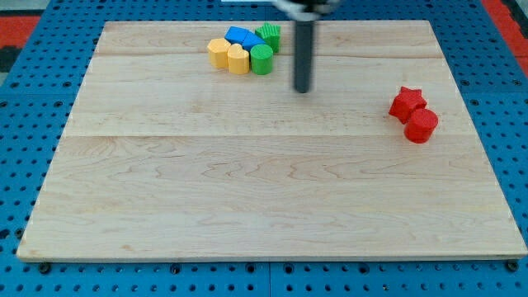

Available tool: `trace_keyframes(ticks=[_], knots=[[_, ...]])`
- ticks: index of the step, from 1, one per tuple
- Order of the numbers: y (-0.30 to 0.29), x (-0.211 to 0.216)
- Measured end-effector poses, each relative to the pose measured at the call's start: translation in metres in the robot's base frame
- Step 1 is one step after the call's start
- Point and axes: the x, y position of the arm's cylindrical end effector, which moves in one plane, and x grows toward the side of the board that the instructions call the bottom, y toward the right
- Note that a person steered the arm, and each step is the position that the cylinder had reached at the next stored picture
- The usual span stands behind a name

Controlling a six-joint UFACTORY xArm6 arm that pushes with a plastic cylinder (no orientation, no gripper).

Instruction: Push the red circle diagonally to the red star

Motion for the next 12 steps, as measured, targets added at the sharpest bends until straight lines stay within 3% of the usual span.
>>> trace_keyframes(ticks=[1, 2, 3, 4, 5, 7, 9, 10, 11, 12], knots=[[0.13, -0.022], [0.166, 0.053], [0.115, 0.1], [-0.007, 0.05], [-0.052, 0.027], [-0.037, 0.111], [0.079, 0.111], [0.043, 0.177], [-0.037, 0.182], [-0.091, 0.152]])
